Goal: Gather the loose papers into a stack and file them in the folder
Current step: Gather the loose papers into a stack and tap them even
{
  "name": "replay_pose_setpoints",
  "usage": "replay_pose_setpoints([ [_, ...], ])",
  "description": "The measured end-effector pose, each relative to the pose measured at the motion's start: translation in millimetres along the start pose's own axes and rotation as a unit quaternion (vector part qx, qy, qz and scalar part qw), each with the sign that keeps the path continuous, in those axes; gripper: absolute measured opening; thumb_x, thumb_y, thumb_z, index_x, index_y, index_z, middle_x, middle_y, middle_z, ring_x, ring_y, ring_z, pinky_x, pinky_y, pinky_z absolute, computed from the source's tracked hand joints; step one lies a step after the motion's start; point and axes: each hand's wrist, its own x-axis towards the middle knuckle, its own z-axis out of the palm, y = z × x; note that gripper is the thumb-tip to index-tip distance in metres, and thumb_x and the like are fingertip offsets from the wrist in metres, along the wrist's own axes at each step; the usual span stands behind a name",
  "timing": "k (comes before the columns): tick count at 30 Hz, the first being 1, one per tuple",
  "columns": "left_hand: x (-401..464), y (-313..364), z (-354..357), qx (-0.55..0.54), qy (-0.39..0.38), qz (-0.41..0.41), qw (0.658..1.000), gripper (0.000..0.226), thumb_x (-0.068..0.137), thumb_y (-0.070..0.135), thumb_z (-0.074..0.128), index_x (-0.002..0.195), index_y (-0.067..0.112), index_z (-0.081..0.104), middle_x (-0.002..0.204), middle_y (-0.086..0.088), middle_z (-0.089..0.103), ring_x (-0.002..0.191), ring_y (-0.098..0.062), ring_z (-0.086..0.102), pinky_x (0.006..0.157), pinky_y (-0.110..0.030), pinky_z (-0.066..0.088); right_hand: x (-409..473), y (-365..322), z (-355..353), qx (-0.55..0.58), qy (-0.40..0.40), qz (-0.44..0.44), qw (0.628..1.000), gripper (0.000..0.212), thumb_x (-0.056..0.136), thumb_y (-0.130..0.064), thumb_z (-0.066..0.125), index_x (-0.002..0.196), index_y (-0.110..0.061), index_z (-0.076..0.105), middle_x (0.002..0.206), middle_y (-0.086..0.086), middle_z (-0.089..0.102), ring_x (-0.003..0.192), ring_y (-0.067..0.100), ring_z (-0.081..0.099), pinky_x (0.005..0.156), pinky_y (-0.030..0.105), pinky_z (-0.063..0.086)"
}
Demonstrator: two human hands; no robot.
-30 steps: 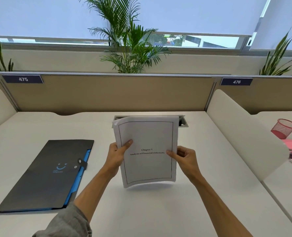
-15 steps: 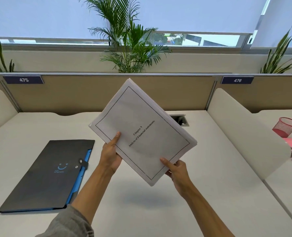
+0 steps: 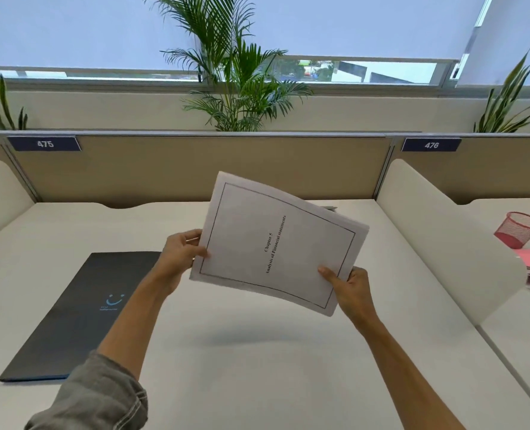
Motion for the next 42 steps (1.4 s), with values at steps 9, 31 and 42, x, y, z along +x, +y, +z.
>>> replay_pose_setpoints([
  [9,-13,-58,28,-0.040,0.049,-0.017,0.998,0.019,0.081,0.010,0.073,0.100,0.013,0.068,0.101,-0.006,0.072,0.094,-0.027,0.067,0.073,-0.032,0.055,-8,21,14,-0.057,0.025,-0.019,0.998,0.023,0.085,-0.025,0.072,0.072,-0.006,0.073,0.079,0.023,0.072,0.068,0.034,0.065,0.063,0.045,0.053],
  [31,-17,-49,33,-0.029,0.069,0.039,0.996,0.018,0.085,0.015,0.069,0.100,0.025,0.064,0.097,-0.002,0.069,0.089,-0.021,0.064,0.067,-0.030,0.051,3,-18,-2,-0.017,0.015,-0.056,0.998,0.010,0.082,-0.016,0.075,0.091,-0.014,0.073,0.083,-0.004,0.074,0.067,0.005,0.071,0.057,0.015,0.054],
  [42,-22,-66,25,0.005,-0.001,0.003,1.000,0.024,0.077,0.018,0.075,0.101,0.022,0.070,0.098,0.003,0.075,0.097,-0.017,0.068,0.073,-0.021,0.054,1,-10,-5,-0.032,0.008,-0.038,0.999,0.030,0.074,-0.016,0.082,0.104,-0.015,0.074,0.094,-0.004,0.075,0.080,0.002,0.069,0.064,0.015,0.055],
])
